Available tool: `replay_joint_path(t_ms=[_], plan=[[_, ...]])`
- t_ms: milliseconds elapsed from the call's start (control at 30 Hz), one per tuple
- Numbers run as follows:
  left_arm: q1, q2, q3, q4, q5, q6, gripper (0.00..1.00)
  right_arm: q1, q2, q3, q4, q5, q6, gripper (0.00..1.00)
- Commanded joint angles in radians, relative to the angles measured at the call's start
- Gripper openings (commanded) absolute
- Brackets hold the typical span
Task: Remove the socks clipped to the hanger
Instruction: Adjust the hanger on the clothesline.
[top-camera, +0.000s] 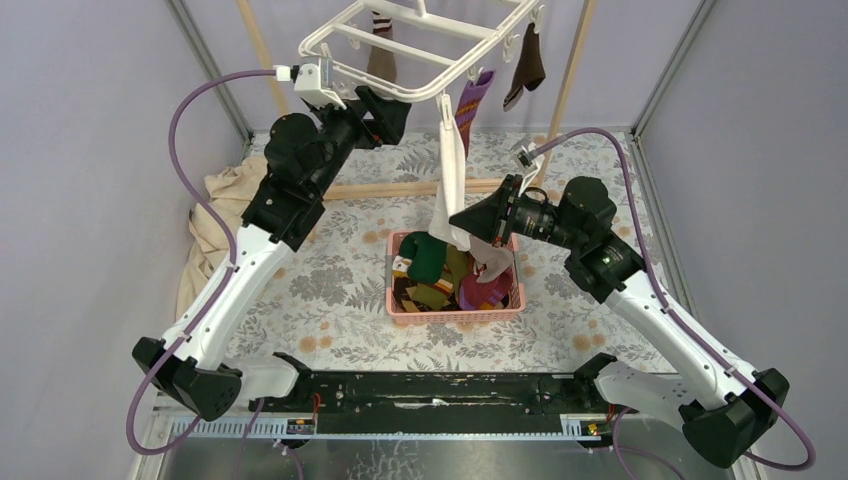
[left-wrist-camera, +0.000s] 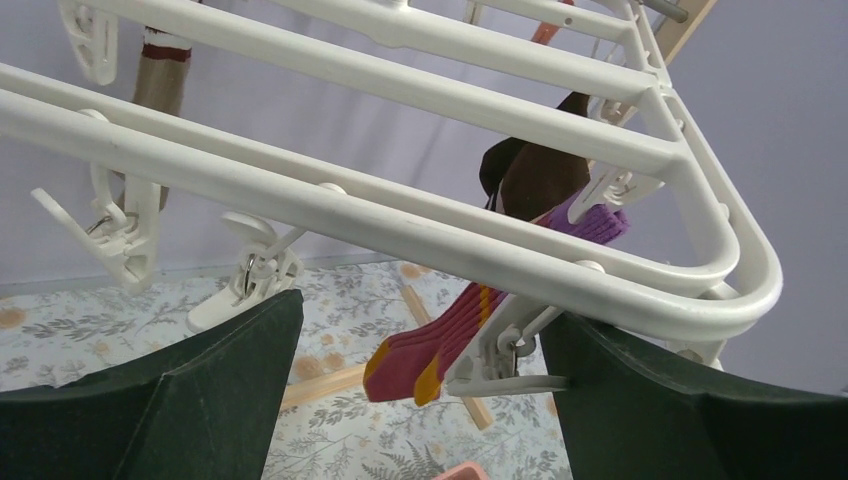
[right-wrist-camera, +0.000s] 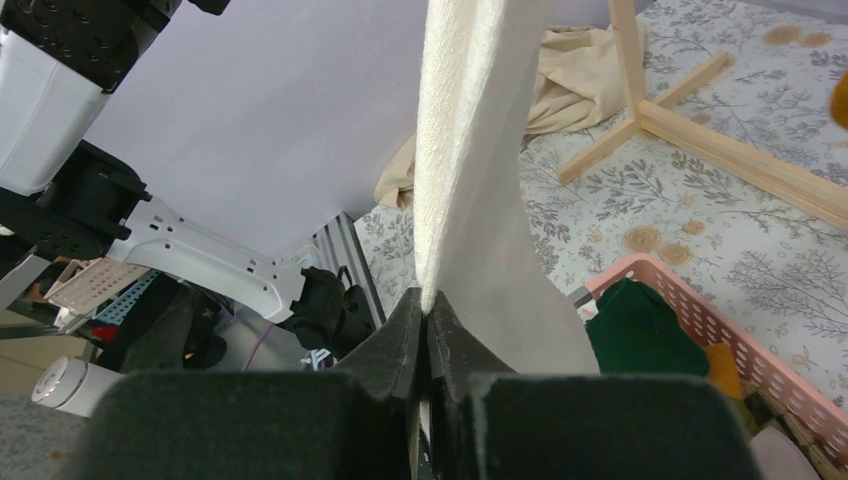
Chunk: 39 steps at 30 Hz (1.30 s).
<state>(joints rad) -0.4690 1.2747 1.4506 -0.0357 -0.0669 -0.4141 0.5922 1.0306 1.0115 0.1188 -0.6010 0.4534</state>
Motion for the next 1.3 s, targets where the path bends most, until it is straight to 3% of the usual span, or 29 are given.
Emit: replay_joint_path(t_ms=[0,200,700,1067,1267], plan=[[0.026,-0.013,-0.003,-0.025,0.022,-0.087,0.96,0.013,-0.029,0.012,-0.017,0.021,-0.032,0.00],[0.024,-0.037,-0.054,0.013,0.163,-0.166,0.95,0.013,-0.040,0.009,-0.032,0.068,-0.040,0.00],[0.001,-0.173,-0.145,-0.067,0.251,-0.204,0.99,0.013,-0.028,0.032,-0.039,0.106,-0.035,0.00],[-0.160,-0.212,-0.122,-0.051,0.275,-0.208,0.97,0.013,-0.026,0.037,-0.027,0.108,-0.024,0.00],[-0.206,-0.256,-0.267,0.017,0.294,-0.201,0.96,0.013,-0.021,0.048,-0.003,0.083,0.004,0.00]])
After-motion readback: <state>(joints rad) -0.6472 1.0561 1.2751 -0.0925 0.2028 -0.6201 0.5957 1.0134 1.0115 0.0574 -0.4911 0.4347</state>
